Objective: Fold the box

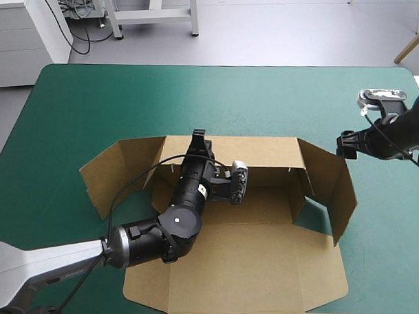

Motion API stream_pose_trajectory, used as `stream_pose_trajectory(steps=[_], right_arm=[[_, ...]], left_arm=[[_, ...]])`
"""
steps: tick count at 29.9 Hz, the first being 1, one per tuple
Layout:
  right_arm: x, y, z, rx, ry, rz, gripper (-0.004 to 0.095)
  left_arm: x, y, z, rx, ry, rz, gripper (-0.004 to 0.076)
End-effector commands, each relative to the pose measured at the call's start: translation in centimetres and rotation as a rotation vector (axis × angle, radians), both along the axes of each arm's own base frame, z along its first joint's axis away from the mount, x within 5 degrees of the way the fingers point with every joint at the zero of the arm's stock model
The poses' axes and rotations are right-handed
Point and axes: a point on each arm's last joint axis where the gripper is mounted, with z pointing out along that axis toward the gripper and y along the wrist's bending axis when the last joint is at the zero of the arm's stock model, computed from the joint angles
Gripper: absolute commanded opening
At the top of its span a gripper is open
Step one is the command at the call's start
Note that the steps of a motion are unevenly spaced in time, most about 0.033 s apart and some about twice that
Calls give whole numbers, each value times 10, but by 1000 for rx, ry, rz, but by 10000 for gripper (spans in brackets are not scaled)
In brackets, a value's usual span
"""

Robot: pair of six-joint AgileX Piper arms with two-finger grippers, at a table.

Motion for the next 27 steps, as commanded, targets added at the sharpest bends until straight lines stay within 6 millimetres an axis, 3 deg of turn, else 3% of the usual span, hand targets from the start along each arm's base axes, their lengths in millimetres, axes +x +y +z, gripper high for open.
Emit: stream_pose_trajectory(steps=[1,18,27], right_arm=[[-24,6,15,45,-82,18,833],[-94,29,-26,188,-201,52,833],[-108,40,-45,274,-329,119,833]], left_arm=[[-2,7,23,-44,-68,28,-10],[-2,7,23,-71,-65,29,-10],[-2,7,23,-71,-65,29,-10]])
